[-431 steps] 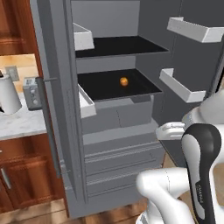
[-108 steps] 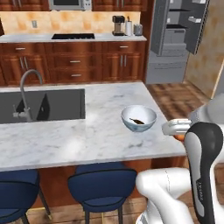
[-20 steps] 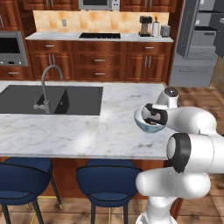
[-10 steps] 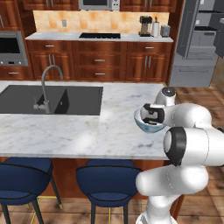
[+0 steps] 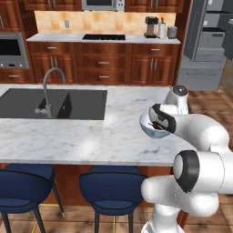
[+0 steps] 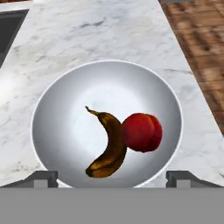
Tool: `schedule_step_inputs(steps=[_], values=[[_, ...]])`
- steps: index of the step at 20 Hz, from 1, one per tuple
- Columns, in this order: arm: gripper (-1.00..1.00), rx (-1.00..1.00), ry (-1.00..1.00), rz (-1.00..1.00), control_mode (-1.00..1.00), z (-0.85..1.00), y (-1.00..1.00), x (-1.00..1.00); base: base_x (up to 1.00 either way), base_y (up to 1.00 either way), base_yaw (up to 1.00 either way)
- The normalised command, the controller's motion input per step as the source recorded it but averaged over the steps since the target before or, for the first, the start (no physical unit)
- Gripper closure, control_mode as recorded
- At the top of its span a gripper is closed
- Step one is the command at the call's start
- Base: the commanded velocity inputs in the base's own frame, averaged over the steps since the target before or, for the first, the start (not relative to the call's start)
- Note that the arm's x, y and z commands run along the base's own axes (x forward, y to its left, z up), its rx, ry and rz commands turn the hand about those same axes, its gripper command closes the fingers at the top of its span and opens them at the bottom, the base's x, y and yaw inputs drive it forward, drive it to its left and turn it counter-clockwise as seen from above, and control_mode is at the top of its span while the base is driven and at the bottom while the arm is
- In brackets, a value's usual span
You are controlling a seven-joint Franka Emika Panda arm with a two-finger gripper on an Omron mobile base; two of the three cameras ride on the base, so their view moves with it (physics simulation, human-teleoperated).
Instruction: Retrieve the banana and peach from the fridge and place them into the bowl on the dining table.
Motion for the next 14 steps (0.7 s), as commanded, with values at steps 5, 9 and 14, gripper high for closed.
schedule_step_inputs(steps=[5, 9, 14], values=[[-1.0, 0.0, -0.13, 0.0, -1.0, 1.0, -0.27, -0.88, 0.0, 0.0, 0.0], [-1.0, 0.0, -0.02, 0.0, -1.0, 0.99, -0.29, -0.97, 0.0, 0.0, 0.0], [-1.0, 0.0, -0.02, 0.0, -1.0, 0.81, -0.24, -1.0, 0.0, 0.0, 0.0]])
